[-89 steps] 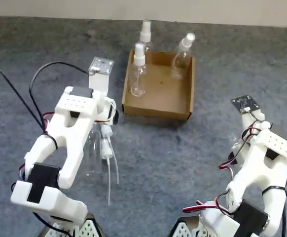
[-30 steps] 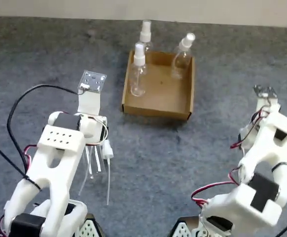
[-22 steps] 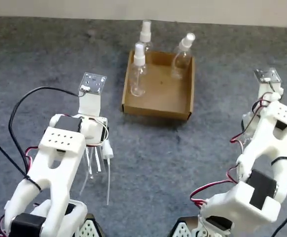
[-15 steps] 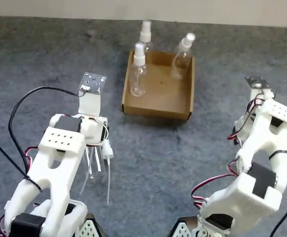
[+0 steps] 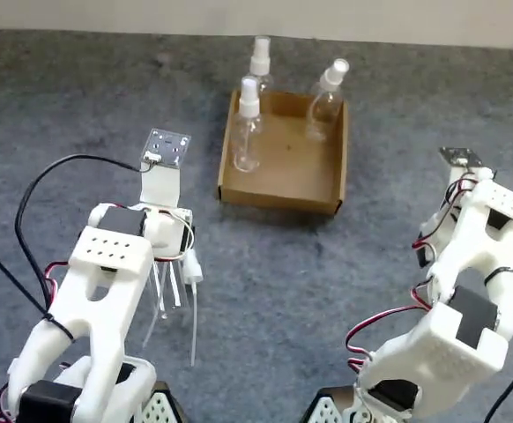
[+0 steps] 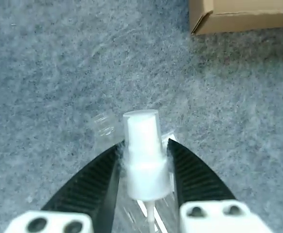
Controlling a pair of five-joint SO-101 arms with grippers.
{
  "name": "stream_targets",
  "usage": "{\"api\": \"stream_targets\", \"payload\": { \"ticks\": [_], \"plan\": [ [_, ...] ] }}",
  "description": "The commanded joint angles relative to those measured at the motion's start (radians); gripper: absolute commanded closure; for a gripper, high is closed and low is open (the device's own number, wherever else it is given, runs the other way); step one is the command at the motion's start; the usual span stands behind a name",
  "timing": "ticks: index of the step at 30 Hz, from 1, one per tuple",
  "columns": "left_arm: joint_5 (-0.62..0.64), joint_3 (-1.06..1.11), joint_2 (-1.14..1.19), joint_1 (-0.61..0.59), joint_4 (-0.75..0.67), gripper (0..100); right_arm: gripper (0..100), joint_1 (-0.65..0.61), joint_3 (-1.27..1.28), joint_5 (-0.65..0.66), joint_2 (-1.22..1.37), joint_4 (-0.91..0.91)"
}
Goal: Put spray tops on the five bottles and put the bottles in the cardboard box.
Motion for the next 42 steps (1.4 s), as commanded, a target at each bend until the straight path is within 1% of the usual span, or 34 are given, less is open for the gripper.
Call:
{"api": "stream_targets", "payload": {
  "ticks": [1,4,10,15,19,23,27,30,34,36,38,41,42],
  "plan": [
    [-0.005,-0.004,-0.036,-0.007,-0.011,98,72.8,0.019,-0.047,0.014,0.019,-0.036],
    [-0.005,-0.004,-0.036,-0.007,-0.012,98,73.9,0.025,-0.054,0.014,0.064,-0.042],
    [-0.005,-0.004,-0.036,-0.007,-0.012,98,89.7,0.027,-0.054,0.015,0.088,-0.041],
    [-0.005,-0.004,-0.036,-0.012,-0.017,98,98.7,0.019,-0.085,0.015,0.059,-0.033],
    [-0.005,-0.012,-0.042,-0.013,-0.017,98,99.5,-0.016,-0.156,0.015,-0.054,0.084],
    [-0.005,-0.028,-0.044,-0.008,-0.017,98,99.5,-0.097,-0.174,0.009,-0.213,0.159],
    [-0.005,-0.108,-0.045,-0.013,-0.011,98,99.5,-0.214,-0.142,-0.003,-0.406,0.171],
    [-0.005,-0.179,-0.096,-0.036,-0.011,98,99.5,-0.325,-0.062,-0.072,-0.556,0.133],
    [-0.002,-0.251,-0.268,-0.104,-0.011,100,99.5,-0.522,0.09,-0.143,-0.736,0.028],
    [0.002,-0.271,-0.371,-0.147,-0.015,100,99.5,-0.624,0.18,-0.204,-0.797,-0.051],
    [0.003,-0.291,-0.458,-0.183,-0.017,100,99.5,-0.72,0.266,-0.258,-0.835,-0.131],
    [0.011,-0.337,-0.556,-0.216,-0.017,100,99.5,-0.868,0.36,-0.299,-0.852,-0.237],
    [0.038,-0.352,-0.573,-0.223,-0.017,100,99.5,-0.914,0.384,-0.305,-0.852,-0.266]
  ]
}}
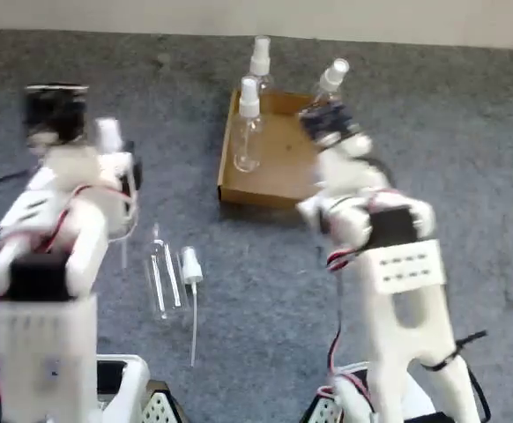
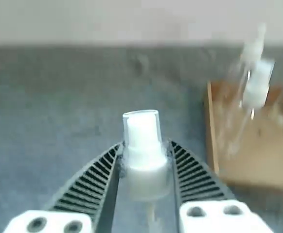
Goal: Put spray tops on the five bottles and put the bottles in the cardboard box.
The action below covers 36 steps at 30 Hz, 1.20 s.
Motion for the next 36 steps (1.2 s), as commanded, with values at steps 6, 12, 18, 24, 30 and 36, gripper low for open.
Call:
{"api": "stream_targets", "payload": {
  "ticks": [6,12,18,24,30,36],
  "plan": [
    [0.255,-0.183,-0.11,-0.108,-0.02,100,99.5,-0.309,0.194,-0.035,-0.056,-0.306],
    [0.43,-0.176,-0.111,-0.137,-0.055,100,99.3,-0.427,0.263,-0.038,-0.056,-0.34],
    [0.446,-0.059,-0.113,-0.134,-0.061,100,99.4,-0.526,0.338,-0.063,-0.056,-0.541],
    [0.448,0.024,-0.113,-0.131,-0.143,100,99.5,-0.527,0.453,-0.092,-0.056,-0.677],
    [0.474,0.114,-0.113,-0.084,-0.229,100,99.5,-0.549,0.463,-0.092,-0.058,-0.677],
    [0.47,0.213,-0.113,-0.054,-0.305,100,99.5,-0.549,0.47,-0.092,-0.156,-0.674]
  ]
}}
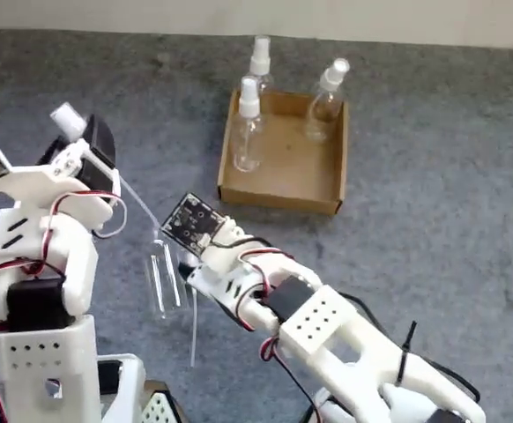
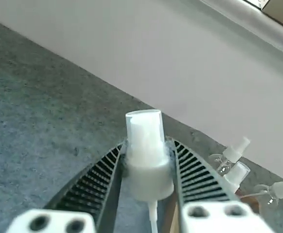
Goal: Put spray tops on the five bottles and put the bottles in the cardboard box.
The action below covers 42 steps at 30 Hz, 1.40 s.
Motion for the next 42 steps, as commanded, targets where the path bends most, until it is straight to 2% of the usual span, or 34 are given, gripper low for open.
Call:
{"api": "stream_targets", "payload": {
  "ticks": [1,8,14,21,25,35,42],
  "plan": [
    [0.005,0.025,-0.012,0.031,-0.051,100,99.5,-0.008,-0.004,-0.011,-0.119,-0.018],
    [0.003,0.035,-0.012,0.124,-0.054,100,99.5,-0.007,0.07,-0.011,-0.171,-0.018],
    [0.002,-0.065,-0.012,0.077,-0.051,100,99.5,-0.007,0.076,-0.011,-0.171,-0.018],
    [0.003,-0.073,-0.012,0.099,-0.035,100,99.5,-0.007,0.076,-0.011,-0.177,-0.018],
    [0.003,-0.024,-0.012,0.153,0.015,100,99.5,-0.005,0.076,-0.011,-0.18,-0.018],
    [0.003,0.18,-0.012,0.254,0.017,100,99.5,0.001,0.068,-0.012,-0.18,-0.021],
    [0.003,0.2,-0.013,0.288,0.026,100,99.5,0.038,0.073,-0.012,-0.182,-0.018]
  ]
}}
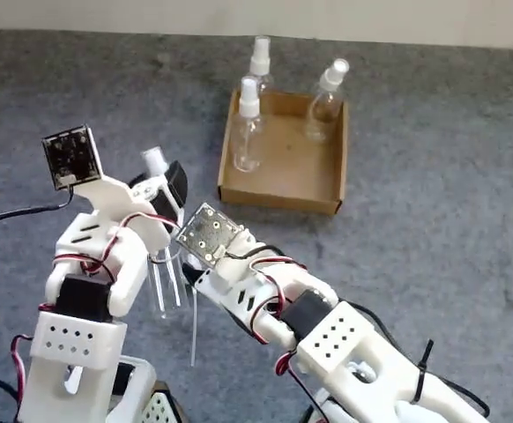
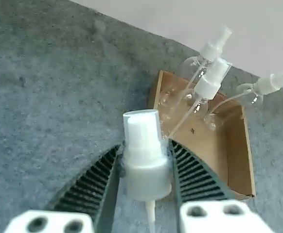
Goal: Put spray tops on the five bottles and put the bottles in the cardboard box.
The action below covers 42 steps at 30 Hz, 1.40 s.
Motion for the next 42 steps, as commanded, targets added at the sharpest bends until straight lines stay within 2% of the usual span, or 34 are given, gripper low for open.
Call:
{"api": "stream_targets", "payload": {
  "ticks": [1,3,8,15,24,29,33,36,39,42],
  "plan": [
    [0.002,-0.004,-0.015,0.019,0.025,100,99.5,0.053,-0.016,-0.008,-0.041,-0.019],
    [0.0,-0.005,-0.015,0.028,0.044,100,99.5,0.077,-0.015,-0.026,-0.041,-0.022],
    [-0.098,0.008,-0.015,0.079,0.055,100,99.5,0.085,-0.024,-0.184,-0.041,-0.022],
    [-0.103,0.051,-0.015,0.127,0.054,100,99.5,0.09,-0.015,-0.186,-0.041,-0.157],
    [-0.103,0.051,-0.024,0.127,0.098,100,99.5,0.142,-0.015,-0.193,-0.039,-0.165],
    [-0.107,0.099,-0.14,0.128,0.103,100,99.5,0.145,-0.018,-0.247,-0.031,-0.165],
    [-0.206,0.179,-0.236,0.208,0.104,100,99.5,0.143,-0.018,-0.244,-0.035,-0.165],
    [-0.215,0.22,-0.266,0.262,0.08,99,99.5,0.145,-0.016,-0.245,-0.039,-0.162],
    [-0.215,0.231,-0.268,0.251,0.072,99,99.5,0.145,-0.015,-0.245,-0.039,-0.16],
    [-0.215,0.231,-0.275,0.234,0.075,94,99.5,0.145,-0.015,-0.245,-0.039,-0.16]
  ]
}}
